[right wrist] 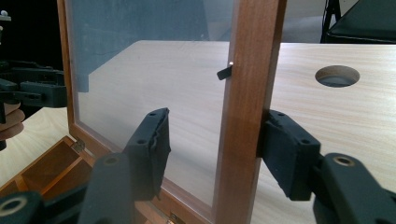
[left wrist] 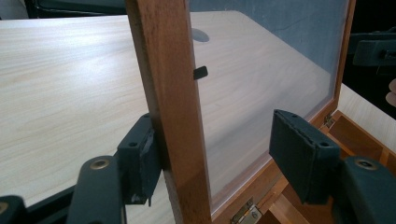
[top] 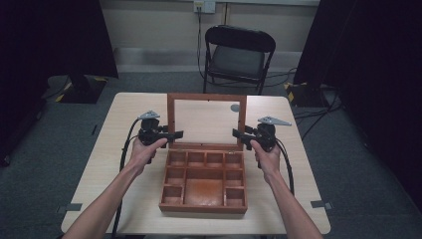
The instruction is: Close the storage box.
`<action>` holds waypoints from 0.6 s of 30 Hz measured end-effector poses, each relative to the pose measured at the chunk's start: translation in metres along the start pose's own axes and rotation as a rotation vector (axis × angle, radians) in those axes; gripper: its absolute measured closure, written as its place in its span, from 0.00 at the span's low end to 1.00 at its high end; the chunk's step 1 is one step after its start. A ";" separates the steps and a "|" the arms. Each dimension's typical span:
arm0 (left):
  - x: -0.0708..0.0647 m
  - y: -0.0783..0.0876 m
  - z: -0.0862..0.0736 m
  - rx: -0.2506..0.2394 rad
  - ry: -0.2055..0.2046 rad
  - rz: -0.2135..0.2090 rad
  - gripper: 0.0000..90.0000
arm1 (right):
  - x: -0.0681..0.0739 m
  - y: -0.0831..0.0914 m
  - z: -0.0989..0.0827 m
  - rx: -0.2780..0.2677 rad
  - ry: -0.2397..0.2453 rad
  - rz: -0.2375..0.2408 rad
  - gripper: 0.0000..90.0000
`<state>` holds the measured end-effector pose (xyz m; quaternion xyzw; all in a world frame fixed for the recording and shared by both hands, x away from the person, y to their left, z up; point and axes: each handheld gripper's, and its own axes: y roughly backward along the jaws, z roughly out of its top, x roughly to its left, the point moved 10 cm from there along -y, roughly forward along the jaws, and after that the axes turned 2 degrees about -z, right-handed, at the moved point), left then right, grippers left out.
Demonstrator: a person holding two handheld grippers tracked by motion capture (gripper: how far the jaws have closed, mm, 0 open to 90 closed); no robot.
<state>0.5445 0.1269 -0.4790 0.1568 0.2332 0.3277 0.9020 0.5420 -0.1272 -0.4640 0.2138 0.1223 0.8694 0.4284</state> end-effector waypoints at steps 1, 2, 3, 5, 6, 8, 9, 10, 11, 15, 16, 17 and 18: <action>-0.001 0.000 0.000 -0.002 -0.002 0.000 0.40 | 0.000 0.001 0.000 -0.003 -0.002 0.005 0.50; -0.001 0.001 0.001 -0.006 -0.005 0.001 0.41 | 0.000 0.002 0.000 -0.006 -0.007 0.004 0.51; -0.001 0.001 0.002 -0.005 -0.015 0.002 0.41 | 0.001 0.003 0.000 -0.009 -0.006 0.004 0.52; -0.003 0.001 0.004 -0.016 -0.023 0.010 0.41 | 0.002 0.005 0.000 -0.008 0.001 0.007 0.53; -0.004 0.001 0.005 -0.025 -0.022 0.002 0.40 | 0.002 0.006 0.000 -0.008 0.004 0.005 0.53; -0.006 0.002 0.006 -0.026 -0.026 0.006 0.40 | 0.003 0.008 0.001 -0.007 0.009 0.006 0.54; -0.006 0.003 0.007 -0.025 -0.027 0.006 0.40 | 0.004 0.009 0.001 -0.007 0.011 0.005 0.54; -0.006 0.003 0.008 -0.031 -0.026 0.011 0.41 | 0.004 0.010 0.001 -0.006 0.014 0.002 0.55; -0.007 0.005 0.008 -0.029 -0.038 0.012 0.43 | 0.005 0.010 0.001 -0.006 0.019 0.003 0.55; -0.009 0.008 0.010 -0.038 -0.043 0.002 0.44 | 0.006 0.012 0.002 -0.004 0.031 0.005 0.56; -0.009 0.008 0.011 -0.039 -0.045 0.004 0.45 | 0.007 0.012 0.002 -0.003 0.032 0.006 0.56; -0.009 0.009 0.011 -0.038 -0.054 0.007 0.46 | 0.006 0.013 0.002 -0.001 0.035 0.003 0.56; -0.009 0.010 0.011 -0.033 -0.058 0.009 0.47 | 0.007 0.013 0.001 0.001 0.036 0.004 0.56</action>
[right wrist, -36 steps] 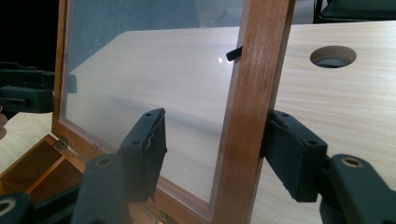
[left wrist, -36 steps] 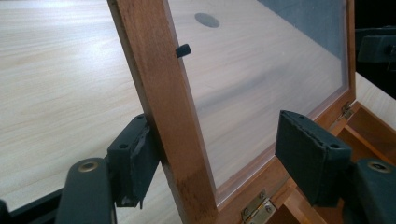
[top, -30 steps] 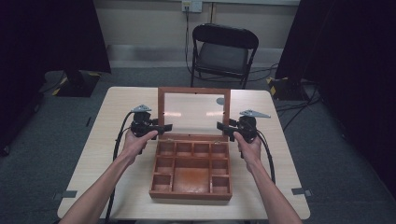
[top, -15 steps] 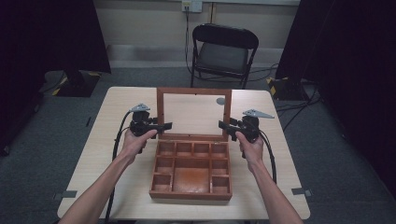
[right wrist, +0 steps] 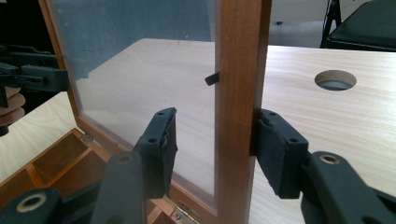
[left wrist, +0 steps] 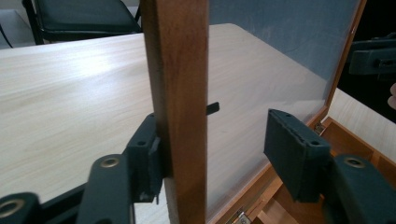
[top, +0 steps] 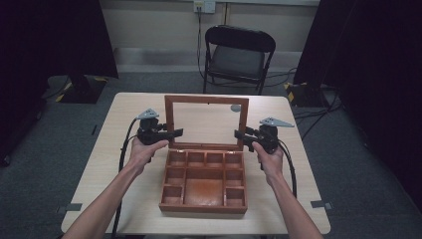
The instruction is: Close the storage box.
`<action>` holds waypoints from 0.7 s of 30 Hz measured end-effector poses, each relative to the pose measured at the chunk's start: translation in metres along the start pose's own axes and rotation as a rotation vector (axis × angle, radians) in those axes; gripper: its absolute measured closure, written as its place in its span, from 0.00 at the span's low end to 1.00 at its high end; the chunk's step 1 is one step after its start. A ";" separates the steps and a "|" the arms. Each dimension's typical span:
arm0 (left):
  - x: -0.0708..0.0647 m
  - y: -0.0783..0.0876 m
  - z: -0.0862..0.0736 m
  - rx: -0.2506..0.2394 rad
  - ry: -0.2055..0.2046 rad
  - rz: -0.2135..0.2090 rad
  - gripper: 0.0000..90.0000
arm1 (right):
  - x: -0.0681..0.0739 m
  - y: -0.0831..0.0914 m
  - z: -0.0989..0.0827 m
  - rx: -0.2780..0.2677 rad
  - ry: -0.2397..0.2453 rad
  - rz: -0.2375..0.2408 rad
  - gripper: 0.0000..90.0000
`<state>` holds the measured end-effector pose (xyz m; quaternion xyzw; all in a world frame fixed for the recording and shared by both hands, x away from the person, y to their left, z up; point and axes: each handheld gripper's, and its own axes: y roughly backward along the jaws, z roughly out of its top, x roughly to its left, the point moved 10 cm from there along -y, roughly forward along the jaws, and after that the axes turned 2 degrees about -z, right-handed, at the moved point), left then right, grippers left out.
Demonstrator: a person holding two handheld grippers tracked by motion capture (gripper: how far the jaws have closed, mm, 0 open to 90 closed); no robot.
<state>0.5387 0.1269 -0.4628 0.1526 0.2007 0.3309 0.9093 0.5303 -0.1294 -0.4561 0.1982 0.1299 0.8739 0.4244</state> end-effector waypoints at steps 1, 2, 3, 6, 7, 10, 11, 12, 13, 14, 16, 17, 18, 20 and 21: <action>0.000 0.001 0.000 -0.002 0.002 0.001 0.48 | 0.000 0.000 0.000 0.002 0.002 -0.002 0.56; 0.000 0.001 0.000 0.000 -0.005 0.004 0.49 | 0.000 0.000 0.000 0.001 0.002 -0.001 0.56; 0.000 0.003 0.000 0.001 -0.015 0.009 0.51 | 0.001 0.001 0.001 -0.001 0.002 0.001 0.55; -0.001 0.005 0.000 -0.008 -0.032 0.010 0.58 | 0.004 0.002 0.003 -0.014 0.001 0.003 0.53; -0.001 0.007 0.000 -0.005 -0.036 0.009 0.59 | 0.005 0.002 0.004 -0.013 0.006 0.005 0.52; -0.003 0.010 0.000 -0.002 -0.045 -0.004 0.61 | 0.008 0.003 0.006 -0.023 0.011 0.012 0.53; -0.004 0.011 0.000 -0.001 -0.048 -0.005 0.61 | 0.009 0.004 0.007 -0.027 0.011 0.013 0.53; -0.005 0.011 0.000 -0.001 -0.050 -0.009 0.61 | 0.010 0.005 0.008 -0.027 0.012 0.012 0.53; -0.006 0.012 0.000 0.000 -0.049 -0.010 0.61 | 0.011 0.005 0.008 -0.028 0.021 0.009 0.53; -0.007 0.013 0.000 -0.004 -0.042 -0.017 0.60 | 0.012 0.005 0.008 -0.023 0.036 0.003 0.53; -0.008 0.014 -0.001 0.000 -0.028 -0.021 0.59 | 0.014 0.005 0.007 -0.019 0.040 -0.006 0.52; -0.009 0.015 -0.001 -0.001 -0.015 -0.027 0.59 | 0.014 0.005 0.008 -0.018 0.035 -0.005 0.53; -0.009 0.016 -0.001 0.002 -0.011 -0.033 0.59 | 0.015 0.007 0.008 -0.016 0.023 0.001 0.54; -0.012 0.017 -0.002 0.005 -0.005 -0.034 0.58 | 0.015 0.008 0.007 -0.005 0.022 0.008 0.55; -0.013 0.017 -0.002 0.012 -0.010 -0.033 0.57 | 0.015 0.009 0.007 0.002 0.022 0.011 0.55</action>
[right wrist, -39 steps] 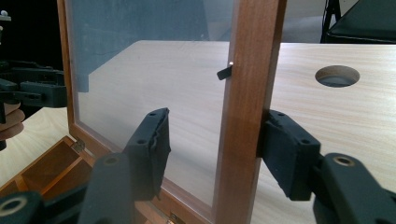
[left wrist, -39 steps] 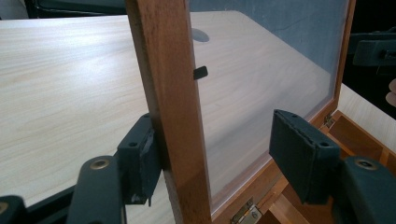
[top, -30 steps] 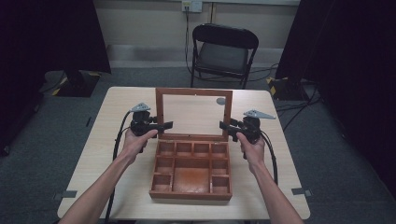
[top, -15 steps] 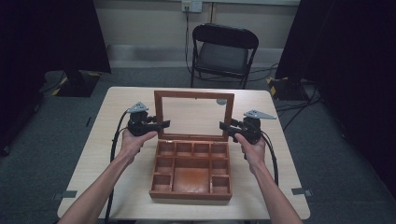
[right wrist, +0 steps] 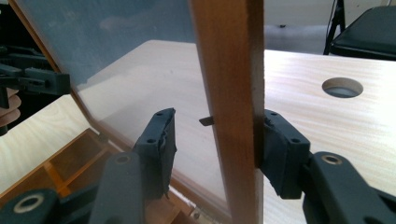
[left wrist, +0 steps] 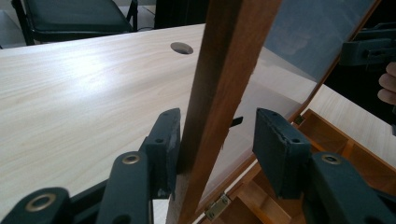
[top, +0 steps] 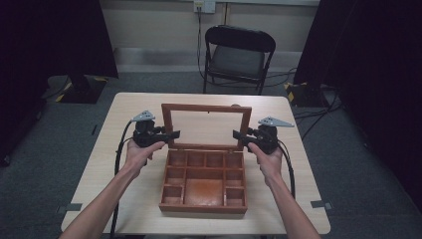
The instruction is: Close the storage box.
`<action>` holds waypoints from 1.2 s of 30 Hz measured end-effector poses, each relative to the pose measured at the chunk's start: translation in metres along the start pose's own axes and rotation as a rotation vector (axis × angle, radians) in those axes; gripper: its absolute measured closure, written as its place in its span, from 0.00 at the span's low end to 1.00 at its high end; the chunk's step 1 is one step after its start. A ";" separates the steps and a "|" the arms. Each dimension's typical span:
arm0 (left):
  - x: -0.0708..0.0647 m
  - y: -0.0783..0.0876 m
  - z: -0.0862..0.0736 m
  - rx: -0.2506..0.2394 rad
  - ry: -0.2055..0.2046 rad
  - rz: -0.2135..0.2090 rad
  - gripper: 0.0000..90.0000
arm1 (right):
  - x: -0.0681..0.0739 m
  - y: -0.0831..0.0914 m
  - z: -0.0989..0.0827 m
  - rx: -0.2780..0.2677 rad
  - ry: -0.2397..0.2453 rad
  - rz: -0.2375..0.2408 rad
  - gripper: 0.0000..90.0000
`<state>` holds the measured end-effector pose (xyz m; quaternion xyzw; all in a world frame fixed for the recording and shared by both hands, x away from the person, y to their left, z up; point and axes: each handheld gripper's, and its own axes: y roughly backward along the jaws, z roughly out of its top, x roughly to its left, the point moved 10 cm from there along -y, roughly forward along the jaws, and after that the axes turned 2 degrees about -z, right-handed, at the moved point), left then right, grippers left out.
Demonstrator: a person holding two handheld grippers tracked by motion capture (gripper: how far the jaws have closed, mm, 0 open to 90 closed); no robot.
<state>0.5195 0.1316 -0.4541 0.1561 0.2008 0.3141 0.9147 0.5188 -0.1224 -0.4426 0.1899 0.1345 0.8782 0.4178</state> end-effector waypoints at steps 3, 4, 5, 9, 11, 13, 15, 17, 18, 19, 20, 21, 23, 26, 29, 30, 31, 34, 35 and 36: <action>-0.003 0.003 -0.001 0.012 -0.011 -0.007 0.56 | 0.003 0.003 -0.001 0.022 -0.008 0.006 0.53; -0.005 0.004 -0.002 0.013 -0.009 -0.012 0.56 | 0.005 0.004 -0.002 0.028 -0.007 0.007 0.52; -0.006 0.005 -0.002 0.016 -0.010 -0.015 0.55 | 0.006 0.005 -0.002 0.037 -0.005 0.008 0.51; -0.010 0.006 -0.002 0.018 -0.024 -0.017 0.54 | 0.009 0.009 -0.005 0.063 -0.028 -0.013 0.49; -0.012 0.008 -0.004 0.036 -0.037 -0.018 0.53 | 0.011 0.012 -0.006 0.078 -0.027 -0.015 0.48; -0.015 0.010 -0.005 0.041 -0.039 -0.027 0.53 | 0.013 0.014 -0.009 0.091 -0.044 -0.011 0.46; -0.018 0.012 -0.008 0.050 -0.047 -0.028 0.53 | 0.015 0.017 -0.012 0.097 -0.055 -0.015 0.44; -0.021 0.013 -0.009 0.054 -0.052 -0.027 0.52 | 0.018 0.019 -0.014 0.090 -0.061 -0.015 0.41; -0.022 0.014 -0.010 0.053 -0.051 -0.029 0.52 | 0.019 0.020 -0.016 0.088 -0.063 -0.013 0.40; -0.022 0.014 -0.010 0.047 -0.047 -0.028 0.51 | 0.019 0.021 -0.017 0.091 -0.066 -0.011 0.40; -0.023 0.014 -0.010 0.035 -0.032 -0.027 0.50 | 0.019 0.021 -0.017 0.092 -0.068 -0.011 0.40; -0.023 0.015 -0.011 0.031 -0.032 -0.023 0.49 | 0.020 0.022 -0.017 0.091 -0.069 -0.011 0.39; -0.025 0.014 -0.010 0.012 -0.015 -0.014 0.44 | 0.020 0.022 -0.018 0.096 -0.067 -0.017 0.39; -0.028 0.017 -0.007 -0.003 -0.018 -0.007 0.38 | 0.021 0.024 -0.018 0.094 -0.064 -0.032 0.39; -0.030 0.022 -0.006 -0.004 -0.024 0.010 0.34 | 0.022 0.025 -0.019 0.095 -0.059 -0.035 0.38; -0.029 0.024 -0.006 0.000 -0.026 0.016 0.33 | 0.023 0.026 -0.019 0.098 -0.063 -0.035 0.38; -0.029 0.026 -0.006 -0.005 -0.029 0.016 0.32 | 0.023 0.026 -0.019 0.098 -0.065 -0.035 0.37; -0.026 0.031 -0.008 -0.002 -0.043 0.037 0.31 | 0.024 0.026 -0.019 0.099 -0.081 -0.024 0.34; -0.025 0.033 -0.008 -0.016 -0.046 0.047 0.31 | 0.024 0.026 -0.019 0.099 -0.084 -0.021 0.34; -0.023 0.034 -0.008 -0.022 -0.046 0.050 0.32 | 0.024 0.026 -0.018 0.099 -0.085 -0.021 0.34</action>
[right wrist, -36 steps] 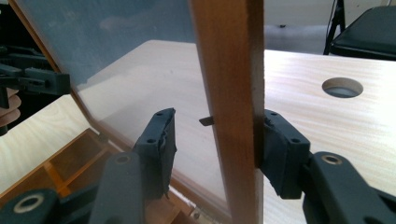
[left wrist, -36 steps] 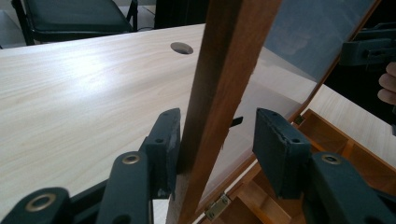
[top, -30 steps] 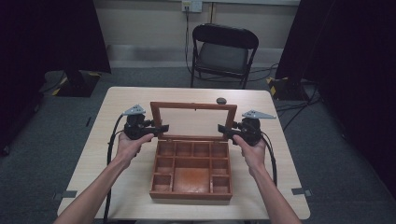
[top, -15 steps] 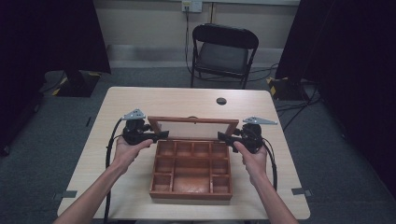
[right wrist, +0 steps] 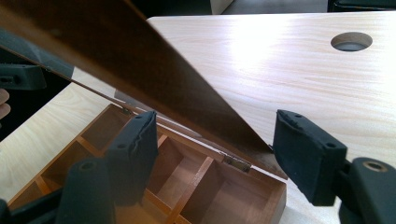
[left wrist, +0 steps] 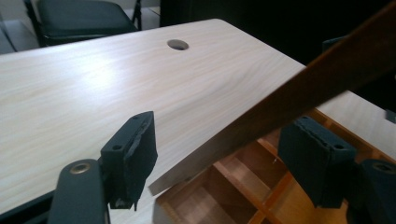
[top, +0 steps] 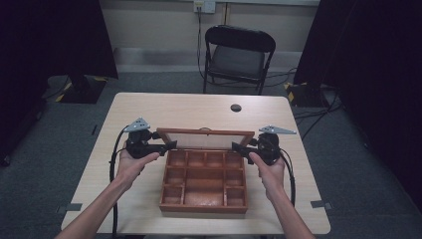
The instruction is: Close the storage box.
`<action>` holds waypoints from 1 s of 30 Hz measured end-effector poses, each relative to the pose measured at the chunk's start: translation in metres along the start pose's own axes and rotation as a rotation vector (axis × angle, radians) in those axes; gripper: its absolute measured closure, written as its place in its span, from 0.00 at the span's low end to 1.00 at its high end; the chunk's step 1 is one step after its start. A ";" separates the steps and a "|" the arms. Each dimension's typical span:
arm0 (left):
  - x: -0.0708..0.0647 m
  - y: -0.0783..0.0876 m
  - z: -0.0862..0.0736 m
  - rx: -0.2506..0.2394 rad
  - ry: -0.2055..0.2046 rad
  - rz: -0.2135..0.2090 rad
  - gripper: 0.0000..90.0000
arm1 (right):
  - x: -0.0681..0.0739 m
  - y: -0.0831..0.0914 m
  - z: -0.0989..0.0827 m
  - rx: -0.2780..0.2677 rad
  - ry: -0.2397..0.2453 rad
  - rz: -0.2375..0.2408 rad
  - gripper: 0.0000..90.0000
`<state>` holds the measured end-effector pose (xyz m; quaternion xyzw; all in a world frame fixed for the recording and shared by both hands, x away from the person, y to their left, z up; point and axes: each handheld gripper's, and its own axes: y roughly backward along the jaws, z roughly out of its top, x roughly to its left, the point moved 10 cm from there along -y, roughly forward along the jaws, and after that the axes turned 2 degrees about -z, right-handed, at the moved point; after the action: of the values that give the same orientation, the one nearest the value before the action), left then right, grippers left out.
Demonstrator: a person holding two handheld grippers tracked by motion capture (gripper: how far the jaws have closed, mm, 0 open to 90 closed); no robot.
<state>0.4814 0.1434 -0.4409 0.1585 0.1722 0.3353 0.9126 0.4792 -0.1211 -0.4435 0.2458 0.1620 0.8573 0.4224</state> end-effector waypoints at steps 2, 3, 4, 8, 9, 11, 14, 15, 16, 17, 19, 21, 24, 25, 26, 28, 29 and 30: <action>0.000 -0.001 -0.001 0.004 0.005 -0.011 0.33 | 0.000 0.000 0.000 0.004 0.003 0.006 0.34; 0.000 -0.002 -0.001 0.006 -0.005 -0.012 0.33 | 0.000 0.000 -0.001 0.005 0.006 0.011 0.34; 0.001 -0.003 -0.002 0.009 -0.006 -0.009 0.33 | 0.000 0.000 -0.001 0.003 0.010 0.015 0.34; -0.003 -0.006 -0.002 0.020 -0.007 -0.021 0.29 | -0.002 0.000 -0.005 0.013 0.014 0.003 0.34; -0.003 -0.006 -0.002 0.021 -0.006 -0.016 0.29 | -0.003 0.001 -0.006 0.017 0.017 0.001 0.34; -0.004 -0.006 -0.002 0.021 -0.008 -0.013 0.29 | -0.006 0.001 -0.008 0.028 0.011 -0.013 0.31; -0.003 -0.007 -0.001 0.021 0.007 -0.018 0.28 | -0.012 0.004 -0.008 0.033 0.001 -0.021 0.31; -0.003 -0.007 -0.001 0.020 0.008 -0.018 0.28 | -0.014 0.005 -0.009 0.037 0.003 -0.027 0.31; -0.003 -0.007 -0.001 0.021 0.005 -0.019 0.28 | -0.016 0.006 -0.009 0.038 0.003 -0.032 0.32; -0.004 -0.007 -0.001 0.024 0.004 -0.018 0.28 | -0.018 0.007 -0.010 0.042 0.002 -0.037 0.32; -0.003 -0.007 0.000 0.023 0.001 -0.019 0.28 | -0.022 0.010 -0.013 0.059 -0.008 -0.040 0.33; -0.003 -0.008 0.001 0.019 0.003 -0.018 0.28 | -0.028 0.012 -0.017 0.072 -0.010 -0.055 0.33; -0.002 -0.009 0.004 0.007 0.010 -0.015 0.28 | -0.037 0.016 -0.019 0.088 -0.024 -0.078 0.35; -0.003 -0.009 0.004 0.003 0.013 -0.014 0.28 | -0.040 0.018 -0.018 0.081 -0.022 -0.087 0.36; -0.003 -0.009 0.005 0.005 0.012 -0.011 0.28 | -0.044 0.019 -0.018 0.074 -0.018 -0.101 0.38; -0.005 -0.009 0.005 0.010 0.005 -0.013 0.28 | -0.050 0.020 -0.018 0.065 -0.047 -0.108 0.38; -0.006 -0.009 0.005 0.008 0.005 -0.016 0.28 | -0.053 0.020 -0.018 0.065 -0.050 -0.115 0.38; -0.007 -0.009 0.005 0.008 0.001 -0.020 0.28 | -0.056 0.020 -0.019 0.066 -0.043 -0.126 0.38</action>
<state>0.4841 0.1314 -0.4386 0.1602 0.1756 0.3255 0.9152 0.4849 -0.1792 -0.4647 0.2670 0.1961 0.8177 0.4708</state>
